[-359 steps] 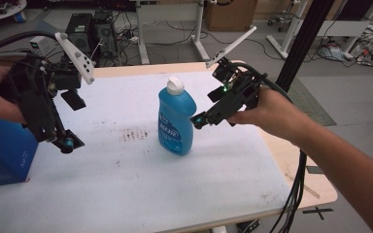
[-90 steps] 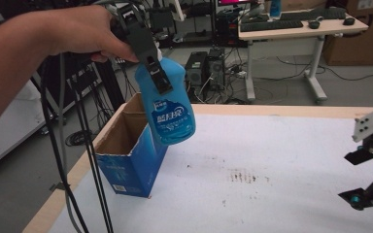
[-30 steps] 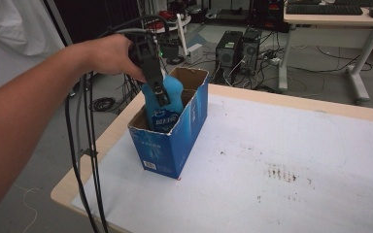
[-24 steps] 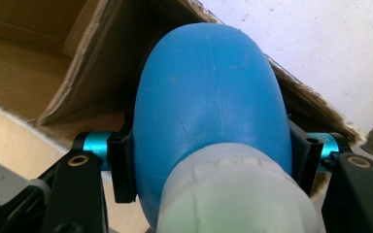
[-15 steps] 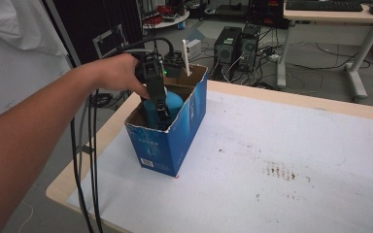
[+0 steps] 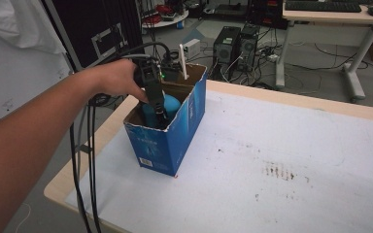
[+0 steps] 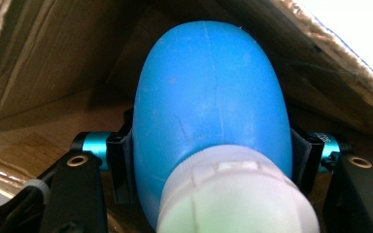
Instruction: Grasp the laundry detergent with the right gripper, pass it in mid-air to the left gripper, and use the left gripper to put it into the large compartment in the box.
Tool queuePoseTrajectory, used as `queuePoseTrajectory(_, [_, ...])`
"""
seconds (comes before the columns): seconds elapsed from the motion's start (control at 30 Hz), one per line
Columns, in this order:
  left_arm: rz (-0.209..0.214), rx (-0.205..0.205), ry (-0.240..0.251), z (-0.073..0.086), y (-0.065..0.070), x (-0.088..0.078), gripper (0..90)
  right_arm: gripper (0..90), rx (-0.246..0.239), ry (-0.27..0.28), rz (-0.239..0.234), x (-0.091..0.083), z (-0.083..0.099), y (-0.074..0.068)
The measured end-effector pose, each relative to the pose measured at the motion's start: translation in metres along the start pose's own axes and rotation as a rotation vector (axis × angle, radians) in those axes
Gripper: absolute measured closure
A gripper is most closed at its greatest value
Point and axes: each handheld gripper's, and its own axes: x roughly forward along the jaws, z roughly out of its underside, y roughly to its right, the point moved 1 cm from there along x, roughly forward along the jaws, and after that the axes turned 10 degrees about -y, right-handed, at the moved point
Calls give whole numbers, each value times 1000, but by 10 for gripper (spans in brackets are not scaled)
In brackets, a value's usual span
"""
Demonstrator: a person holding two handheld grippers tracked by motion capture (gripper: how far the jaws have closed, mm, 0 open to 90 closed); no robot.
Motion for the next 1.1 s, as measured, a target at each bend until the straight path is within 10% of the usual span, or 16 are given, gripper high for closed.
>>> queuePoseTrajectory(0.83, [31, -92, 333, 18, 1, -52, 244, 8, -14, 11, 13, -5, -3, -5])
queuePoseTrajectory(1.1, [-11, -110, 369, 10, 18, -77, 179, 8, -8, 18, 23, -9, 0, -6])
